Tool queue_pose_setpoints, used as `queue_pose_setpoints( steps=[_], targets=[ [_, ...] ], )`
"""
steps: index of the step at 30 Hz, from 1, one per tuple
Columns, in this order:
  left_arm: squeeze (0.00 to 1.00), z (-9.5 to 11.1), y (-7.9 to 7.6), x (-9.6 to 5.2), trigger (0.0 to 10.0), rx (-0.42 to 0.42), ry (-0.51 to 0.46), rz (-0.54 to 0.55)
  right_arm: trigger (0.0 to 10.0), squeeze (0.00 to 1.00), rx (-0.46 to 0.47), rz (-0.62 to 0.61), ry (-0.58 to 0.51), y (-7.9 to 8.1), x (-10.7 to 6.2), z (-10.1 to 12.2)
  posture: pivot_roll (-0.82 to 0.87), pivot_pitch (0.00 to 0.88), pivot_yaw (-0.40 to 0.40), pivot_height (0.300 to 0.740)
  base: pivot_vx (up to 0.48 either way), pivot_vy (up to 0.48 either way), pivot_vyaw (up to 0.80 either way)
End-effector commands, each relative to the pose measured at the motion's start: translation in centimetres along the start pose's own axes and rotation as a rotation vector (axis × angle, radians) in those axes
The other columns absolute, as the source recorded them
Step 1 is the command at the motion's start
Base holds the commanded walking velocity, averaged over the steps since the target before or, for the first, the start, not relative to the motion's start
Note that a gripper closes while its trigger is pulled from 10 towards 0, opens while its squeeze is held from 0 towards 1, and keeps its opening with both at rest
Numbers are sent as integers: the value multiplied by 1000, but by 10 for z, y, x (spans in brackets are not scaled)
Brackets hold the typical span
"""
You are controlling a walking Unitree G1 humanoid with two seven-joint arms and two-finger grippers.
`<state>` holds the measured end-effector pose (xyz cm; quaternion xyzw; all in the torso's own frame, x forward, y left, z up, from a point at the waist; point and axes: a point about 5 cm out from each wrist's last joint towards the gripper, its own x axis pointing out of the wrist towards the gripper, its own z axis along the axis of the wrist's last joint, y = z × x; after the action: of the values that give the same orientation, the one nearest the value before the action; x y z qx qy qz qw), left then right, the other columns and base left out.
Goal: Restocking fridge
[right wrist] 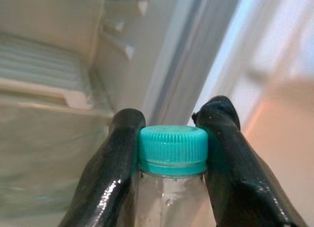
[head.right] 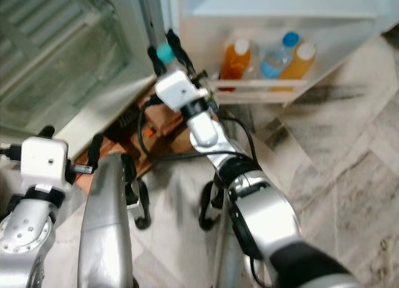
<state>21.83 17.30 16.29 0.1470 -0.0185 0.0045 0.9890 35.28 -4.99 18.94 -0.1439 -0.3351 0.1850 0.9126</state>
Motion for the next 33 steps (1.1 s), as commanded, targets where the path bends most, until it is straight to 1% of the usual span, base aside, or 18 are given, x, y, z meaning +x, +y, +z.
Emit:
queue_pose_setpoints(
  steps=[1,5,7,9,10,11,12,14,15,16,18,21,24,25,29,31,32,33],
  targets=[
    [0,-11,-2,3,10000,-9,25,1,10000,0,96,-100,209,-17,-40,-33,174,357,-71,569,0,0,0],
    [0,-16,-2,16,10000,-15,9,5,10000,0,189,-129,273,-17,-63,-37,126,290,-64,569,0,0,0],
    [0,-18,-2,19,10000,-16,9,4,10000,0,201,-121,303,-16,-71,-37,116,274,-61,569,0,0,0],
    [0,-23,-4,26,10000,-17,7,-4,10000,0,208,-95,317,-15,-80,-36,79,215,-46,569,0,0,0],
    [0,-23,-4,26,10000,-17,7,-4,10000,0,208,-95,317,-15,-80,-36,79,215,-46,569,0,0,0],
    [0,-27,-6,31,10000,-12,1,-20,10000,0,218,-92,319,-18,-91,-32,59,170,-37,569,0,0,0],
    [0,-29,-6,32,10000,-10,0,-24,10000,0,220,-94,319,-18,-94,-31,59,170,-37,569,0,0,0],
    [0,-30,-7,33,10000,-9,-5,-29,10000,0,223,-109,318,-20,-97,-29,55,154,-35,569,0,0,0],
    [0,-31,-7,36,10000,-6,-8,-32,10000,0,225,-134,319,-22,-100,-27,50,120,-31,569,0,0,0],
    [0,-33,-7,39,10000,-5,-16,-31,10000,0,240,-200,339,-27,-107,-24,45,88,-28,569,0,0,0],
    [0,-33,-6,40,10000,-5,-19,-30,10000,0,242,-222,352,-28,-110,-23,45,88,-28,569,0,0,0],
    [0,-35,-7,45,10000,-16,-26,-16,10000,0,300,-303,459,-33,-126,-22,35,48,-25,569,0,0,0],
    [0,-36,-7,47,10000,-20,-26,-13,10000,0,322,-323,496,-34,-133,-22,31,43,-25,569,0,0,0],
    [0,-36,-8,48,10000,-23,-28,-12,10000,0,330,-325,552,-34,-143,-20,31,43,-25,569,0,0,0],
    [0,-37,-11,54,10000,-31,-40,-16,10000,0,482,-340,678,-28,-161,-22,17,37,-30,569,0,0,0],
    [0,-37,-11,55,10000,-32,-43,-16,10000,0,507,-351,692,-28,-162,-22,17,37,-30,569,0,0,0],
    [0,-38,-10,55,10000,-41,-49,-13,10000,0,499,-365,679,-37,-164,-18,9,33,-31,569,0,0,0],
    [0,-38,-10,55,10000,-41,-49,-13,10000,0,499,-365,679,-37,-164,-18,9,33,-31,569,0,0,0]
  ],
)
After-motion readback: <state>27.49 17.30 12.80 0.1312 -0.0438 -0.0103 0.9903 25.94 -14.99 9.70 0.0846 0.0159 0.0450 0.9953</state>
